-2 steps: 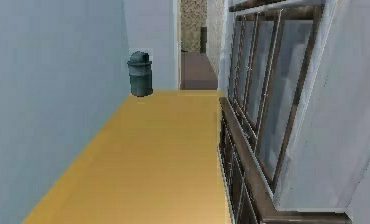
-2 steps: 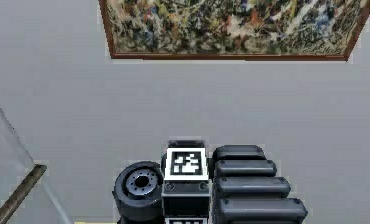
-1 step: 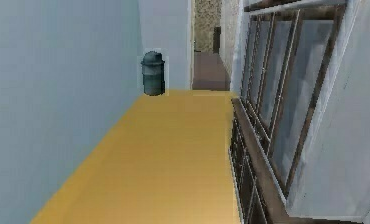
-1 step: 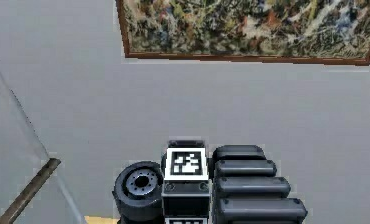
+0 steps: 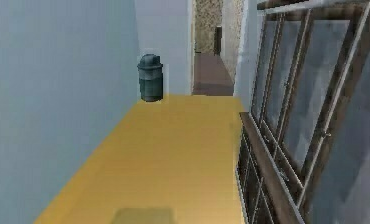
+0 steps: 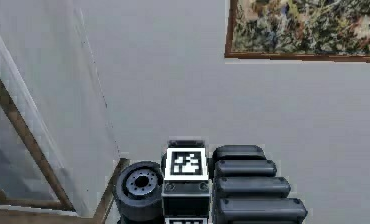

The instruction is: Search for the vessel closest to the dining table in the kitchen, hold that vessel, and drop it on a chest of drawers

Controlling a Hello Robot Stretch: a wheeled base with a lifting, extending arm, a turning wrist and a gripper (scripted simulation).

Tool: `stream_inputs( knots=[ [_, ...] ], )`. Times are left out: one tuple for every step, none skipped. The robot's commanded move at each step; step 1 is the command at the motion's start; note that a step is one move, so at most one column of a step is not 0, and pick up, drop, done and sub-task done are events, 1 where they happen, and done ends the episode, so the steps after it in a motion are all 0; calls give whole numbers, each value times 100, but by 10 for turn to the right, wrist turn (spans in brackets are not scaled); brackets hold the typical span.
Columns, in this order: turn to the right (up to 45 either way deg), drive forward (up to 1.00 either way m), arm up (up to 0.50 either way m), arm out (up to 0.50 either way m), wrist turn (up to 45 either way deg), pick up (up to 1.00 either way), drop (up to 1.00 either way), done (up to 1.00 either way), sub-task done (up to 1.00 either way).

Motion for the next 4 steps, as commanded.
stream_inputs(
  knots=[
    [0, 100, 0, 0, 0, 0, 0, 0, 0],
    [-30, 0, 0, 0, 0, 0, 0, 0, 0],
    [0, 100, 0, 0, 0, 0, 0, 0, 0],
    [-270, 0, 0, 0, 0, 0, 0, 0, 0]
  ],
)
